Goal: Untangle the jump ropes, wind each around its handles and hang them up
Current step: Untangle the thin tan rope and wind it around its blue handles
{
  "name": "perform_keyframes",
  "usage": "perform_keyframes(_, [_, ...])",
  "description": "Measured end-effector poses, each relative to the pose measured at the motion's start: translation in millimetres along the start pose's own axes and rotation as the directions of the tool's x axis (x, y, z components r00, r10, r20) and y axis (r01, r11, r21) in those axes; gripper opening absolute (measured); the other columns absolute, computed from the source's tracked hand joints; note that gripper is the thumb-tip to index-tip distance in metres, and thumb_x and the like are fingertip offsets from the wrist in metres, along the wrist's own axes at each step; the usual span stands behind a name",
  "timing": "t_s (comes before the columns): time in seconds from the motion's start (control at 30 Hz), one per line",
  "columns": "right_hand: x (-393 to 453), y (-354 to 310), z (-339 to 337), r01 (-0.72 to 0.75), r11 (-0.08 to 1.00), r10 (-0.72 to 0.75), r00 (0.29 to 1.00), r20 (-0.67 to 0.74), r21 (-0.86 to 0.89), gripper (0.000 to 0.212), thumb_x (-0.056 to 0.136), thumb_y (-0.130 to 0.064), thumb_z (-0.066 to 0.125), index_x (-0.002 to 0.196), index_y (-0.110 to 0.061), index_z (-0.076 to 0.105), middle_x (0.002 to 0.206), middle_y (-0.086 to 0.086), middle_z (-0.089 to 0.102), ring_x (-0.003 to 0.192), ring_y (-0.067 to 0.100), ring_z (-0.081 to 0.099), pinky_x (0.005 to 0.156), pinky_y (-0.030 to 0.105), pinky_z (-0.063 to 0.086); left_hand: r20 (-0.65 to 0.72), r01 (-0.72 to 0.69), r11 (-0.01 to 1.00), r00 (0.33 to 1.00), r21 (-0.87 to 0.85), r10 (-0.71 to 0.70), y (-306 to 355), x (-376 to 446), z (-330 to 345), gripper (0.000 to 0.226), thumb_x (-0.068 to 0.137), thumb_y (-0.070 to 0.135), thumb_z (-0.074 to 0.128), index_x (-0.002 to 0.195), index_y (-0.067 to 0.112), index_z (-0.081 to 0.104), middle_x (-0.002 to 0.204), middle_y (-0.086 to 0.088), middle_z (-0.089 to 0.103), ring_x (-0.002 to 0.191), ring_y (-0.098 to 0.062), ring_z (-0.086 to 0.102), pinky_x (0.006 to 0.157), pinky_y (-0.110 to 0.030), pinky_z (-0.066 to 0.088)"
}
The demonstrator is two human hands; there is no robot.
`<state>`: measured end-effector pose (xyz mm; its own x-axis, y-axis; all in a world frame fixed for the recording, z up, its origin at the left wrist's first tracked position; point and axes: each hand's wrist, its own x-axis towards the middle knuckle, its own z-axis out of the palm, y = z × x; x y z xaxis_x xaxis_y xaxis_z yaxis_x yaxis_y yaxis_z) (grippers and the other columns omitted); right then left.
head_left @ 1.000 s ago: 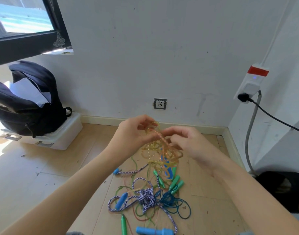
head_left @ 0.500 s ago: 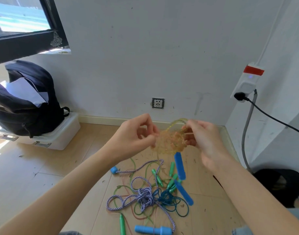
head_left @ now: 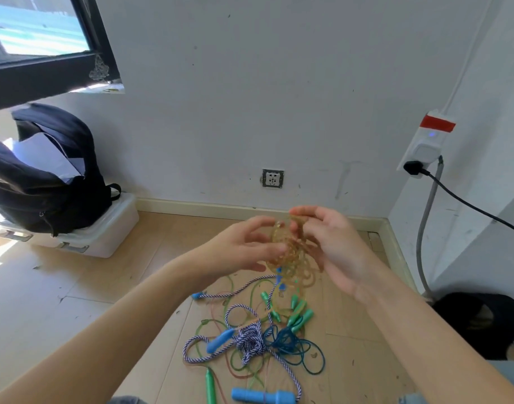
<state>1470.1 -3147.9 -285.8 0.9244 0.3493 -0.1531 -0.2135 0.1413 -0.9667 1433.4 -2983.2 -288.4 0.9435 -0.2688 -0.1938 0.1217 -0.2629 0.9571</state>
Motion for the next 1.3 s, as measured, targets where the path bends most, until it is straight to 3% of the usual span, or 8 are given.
perform_keyframes(0.17, [0.2,-10.3,-7.5,0.055,0.978,-0.061,0.998,0.026,0.201,0.027,0.079,0.011,0.039,0.090,-0.008,0.055,0.057,0.001,0.054,0.053,0.011,0.046,0.047,0.018,0.041,-0.266,0.035,0.979,0.964,0.199,0.020,-4.5,8.3,-8.0,0.014,0.084,0.029,0.063,0.090,0.017,0.066,0.065,0.008,0.067,0.044,-0.001,0.052,0.043,-0.011,0.038])
perform_keyframes(0.23, [-1.3,-10.0,-8.2,0.098,0.975,-0.071,0.988,0.140,-0.199,0.010,0.086,-0.004,0.054,0.089,-0.012,0.059,0.056,-0.006,0.054,0.053,0.007,0.046,0.049,0.016,0.040,-0.298,0.042,0.955,0.953,0.294,0.050,-4.3,7.7,-18.7,0.018,0.083,0.034,0.064,0.081,0.016,0.068,0.060,0.007,0.066,0.043,-0.002,0.048,0.045,-0.012,0.038])
perform_keyframes(0.33, [-0.2,1.0,-5.5,0.254,0.718,-0.148,0.965,0.214,-0.648,0.013,0.084,-0.021,0.065,0.074,-0.016,0.058,0.053,-0.007,0.049,0.046,0.004,0.039,0.049,0.019,0.033,-0.273,0.013,0.920,0.957,0.391,0.103,-2.5,6.1,-23.1,0.020,0.077,0.038,0.069,0.069,0.020,0.070,0.051,0.009,0.053,0.042,-0.002,0.040,0.046,-0.013,0.035])
perform_keyframes(0.53, [-0.3,-1.1,-8.3,0.286,0.915,-0.258,0.957,0.135,-0.283,0.013,0.090,-0.016,0.054,0.077,-0.016,0.056,0.039,-0.008,0.044,0.034,0.003,0.033,0.037,0.013,0.029,0.030,0.079,0.955,0.995,0.287,-0.091,-6.9,-1.2,-18.8,0.017,0.082,0.029,0.066,0.099,0.029,0.067,0.054,0.013,0.050,0.042,-0.003,0.041,0.041,-0.013,0.034])
perform_keyframes(0.67, [0.5,-6.8,-16.8,0.279,0.959,-0.285,0.941,-0.185,-0.055,0.016,0.091,-0.012,0.052,0.076,-0.010,0.056,0.048,-0.004,0.053,0.035,0.007,0.041,0.039,0.016,0.038,-0.203,0.158,0.910,0.976,0.383,-0.084,-8.5,1.5,-21.9,0.020,0.089,0.021,0.054,0.075,0.022,0.068,0.066,0.008,0.063,0.060,-0.003,0.056,0.052,-0.015,0.039])
perform_keyframes(0.87, [-7.4,-1.9,-7.7,0.154,0.739,0.043,0.961,0.275,-0.655,0.008,0.086,-0.012,0.062,0.083,-0.005,0.061,0.049,-0.003,0.055,0.037,0.009,0.043,0.038,0.017,0.037,-0.197,0.120,0.992,0.972,-0.035,-0.125,-4.5,1.6,-22.4,0.021,0.083,0.013,0.058,0.065,0.021,0.063,0.076,0.012,0.063,0.086,-0.009,0.052,0.078,-0.028,0.036])
perform_keyframes(1.13, [-5.6,-5.5,-5.7,0.091,0.967,-0.016,0.954,0.300,-0.236,0.025,0.091,0.004,0.042,0.083,-0.005,0.064,0.061,0.005,0.064,0.038,0.009,0.044,0.043,0.016,0.037,0.025,0.152,0.959,0.988,-0.241,-0.151,-10.5,2.1,-3.2,0.011,0.084,0.004,0.061,0.094,0.007,0.062,0.079,-0.004,0.066,0.070,-0.012,0.065,0.062,-0.021,0.054])
perform_keyframes(1.3, [0.8,-12.5,-18.0,0.141,0.976,-0.151,0.988,0.046,0.166,0.045,0.087,0.010,0.029,0.078,-0.006,0.070,0.065,0.010,0.069,0.053,0.015,0.063,0.046,0.017,0.044,0.030,0.180,0.926,0.983,-0.333,-0.180,-5.5,1.2,-16.3,0.011,0.081,0.012,0.064,0.091,0.009,0.067,0.073,0.000,0.066,0.058,-0.007,0.056,0.054,-0.015,0.049])
